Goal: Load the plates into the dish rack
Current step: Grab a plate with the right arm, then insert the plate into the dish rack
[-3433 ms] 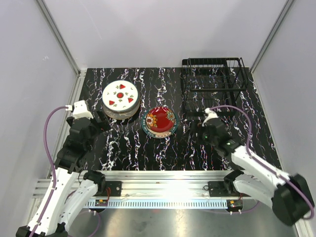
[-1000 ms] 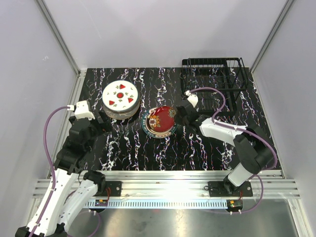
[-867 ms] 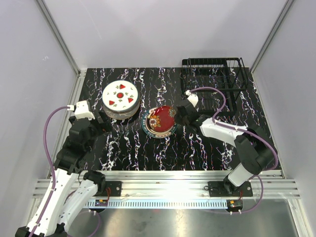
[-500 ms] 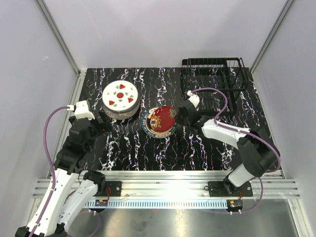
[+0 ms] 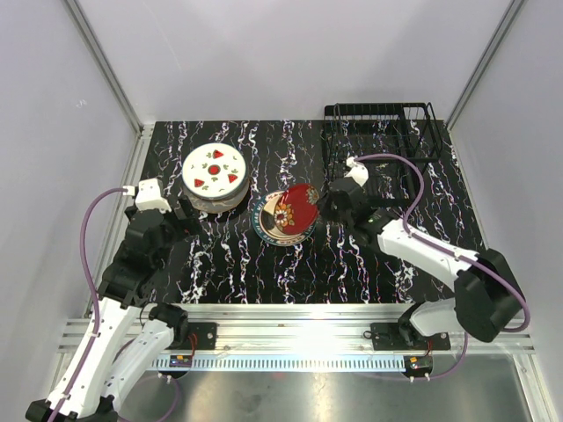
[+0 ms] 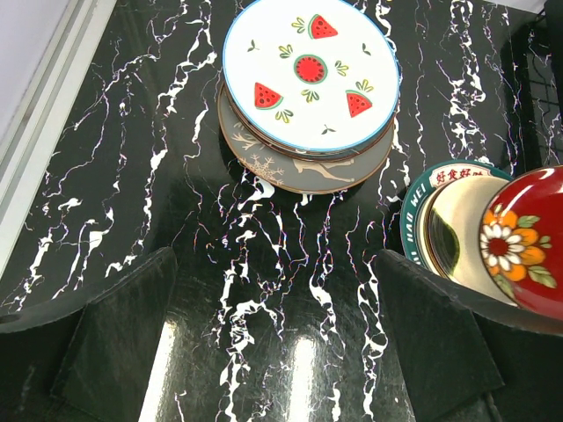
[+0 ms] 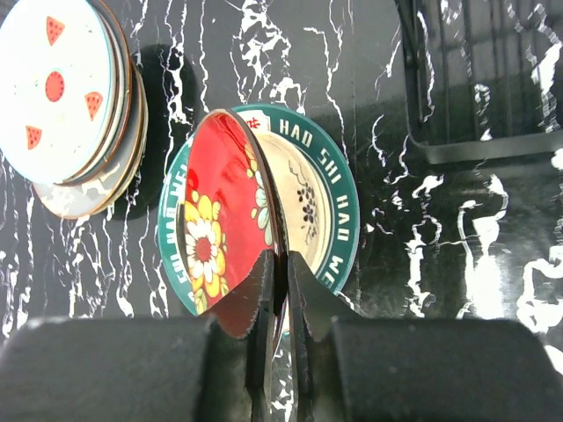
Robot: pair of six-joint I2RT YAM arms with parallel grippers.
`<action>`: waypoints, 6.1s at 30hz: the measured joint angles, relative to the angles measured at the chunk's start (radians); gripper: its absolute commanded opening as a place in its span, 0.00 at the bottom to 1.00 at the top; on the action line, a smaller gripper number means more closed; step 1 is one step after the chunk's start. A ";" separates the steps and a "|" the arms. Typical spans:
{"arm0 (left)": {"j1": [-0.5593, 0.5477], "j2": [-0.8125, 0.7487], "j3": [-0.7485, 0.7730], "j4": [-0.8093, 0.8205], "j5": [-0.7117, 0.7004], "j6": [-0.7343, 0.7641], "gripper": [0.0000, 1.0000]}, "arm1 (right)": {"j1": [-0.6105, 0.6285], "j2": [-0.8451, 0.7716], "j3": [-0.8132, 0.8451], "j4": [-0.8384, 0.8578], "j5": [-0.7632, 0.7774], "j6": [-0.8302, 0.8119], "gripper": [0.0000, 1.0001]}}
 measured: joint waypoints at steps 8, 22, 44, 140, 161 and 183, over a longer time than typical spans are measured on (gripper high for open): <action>-0.003 0.009 0.000 -0.001 -0.003 0.000 0.99 | 0.000 -0.076 0.027 -0.103 0.000 -0.101 0.00; -0.004 0.011 0.000 -0.001 -0.006 0.000 0.99 | 0.000 -0.331 0.225 -0.398 0.080 -0.382 0.00; -0.004 0.023 0.000 -0.006 -0.034 0.000 0.99 | -0.129 -0.263 0.585 -0.414 0.434 -0.835 0.00; -0.071 0.079 0.000 -0.006 -0.063 0.001 0.99 | -0.590 0.113 0.579 0.107 0.090 -1.584 0.00; -0.071 0.085 0.000 -0.006 -0.062 0.001 0.99 | -0.592 0.108 0.517 0.092 0.074 -1.497 0.18; -0.071 0.092 0.000 -0.006 -0.062 0.002 0.99 | -0.593 0.107 0.745 -0.110 0.040 -1.289 0.61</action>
